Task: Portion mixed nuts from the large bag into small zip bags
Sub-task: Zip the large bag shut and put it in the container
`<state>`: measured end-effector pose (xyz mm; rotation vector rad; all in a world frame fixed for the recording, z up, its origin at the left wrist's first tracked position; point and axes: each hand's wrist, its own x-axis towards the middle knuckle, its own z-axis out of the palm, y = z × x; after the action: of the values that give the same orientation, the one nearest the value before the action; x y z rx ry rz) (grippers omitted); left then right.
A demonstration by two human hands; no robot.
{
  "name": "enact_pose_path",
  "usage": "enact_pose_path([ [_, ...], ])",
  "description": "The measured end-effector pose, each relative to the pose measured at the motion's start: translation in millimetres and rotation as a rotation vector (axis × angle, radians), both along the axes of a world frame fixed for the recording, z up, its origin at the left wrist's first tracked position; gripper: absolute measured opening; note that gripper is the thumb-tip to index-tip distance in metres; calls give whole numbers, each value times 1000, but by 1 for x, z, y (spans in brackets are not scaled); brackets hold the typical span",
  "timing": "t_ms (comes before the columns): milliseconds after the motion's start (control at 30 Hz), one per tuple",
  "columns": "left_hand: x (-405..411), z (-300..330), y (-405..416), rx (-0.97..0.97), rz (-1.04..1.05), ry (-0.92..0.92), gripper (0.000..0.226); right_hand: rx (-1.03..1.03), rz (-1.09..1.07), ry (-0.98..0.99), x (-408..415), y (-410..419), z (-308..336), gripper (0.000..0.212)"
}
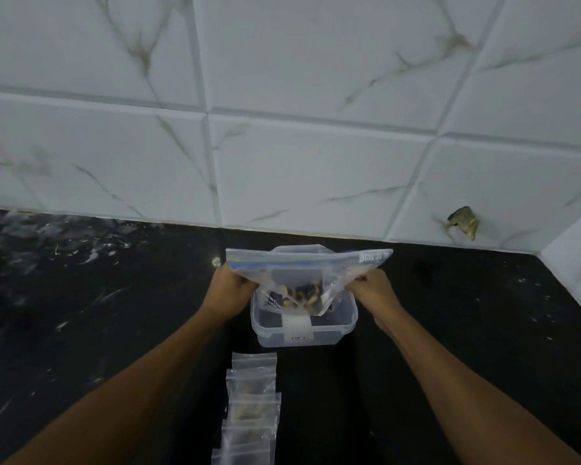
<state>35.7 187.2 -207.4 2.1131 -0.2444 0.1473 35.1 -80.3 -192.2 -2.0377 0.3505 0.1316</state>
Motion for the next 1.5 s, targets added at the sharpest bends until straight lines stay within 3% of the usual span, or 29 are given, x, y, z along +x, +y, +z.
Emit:
enact_pose_path([
  [200,4,-12,5,92,-46,-58,24,-61,87,-31,13,-5,-9,22],
  [267,8,-17,9,203,-72,-18,19,69,196,-68,14,-10,-10,34],
  [367,14,-13,11,183,-129,45,20,343,361,-72,14,-19,-8,54],
  [567,7,4,9,-65,-223,127,51,442,329,-93,17,-23,-5,34],
  [733,15,0,10,-72,-68,209,14,293,207,-89,25,-28,-16,10],
  [833,15,-6,6,-141,40,207,15,284,176,-104,26,-28,-17,10],
  [1000,14,-13,1,-277,73,174,17,363,200,-185,23,-19,-13,27],
  [1100,12,-21,4,-207,103,187,22,373,247,-188,23,-9,-9,30],
  [1233,14,-21,0,-246,150,229,10,310,180,-188,34,-4,-9,22],
  [1400,21,-12,-12,-307,161,264,7,266,98,-90,43,0,-11,9],
  [1500,23,-9,-15,-427,255,391,10,384,-92,62,48,3,-15,15],
])
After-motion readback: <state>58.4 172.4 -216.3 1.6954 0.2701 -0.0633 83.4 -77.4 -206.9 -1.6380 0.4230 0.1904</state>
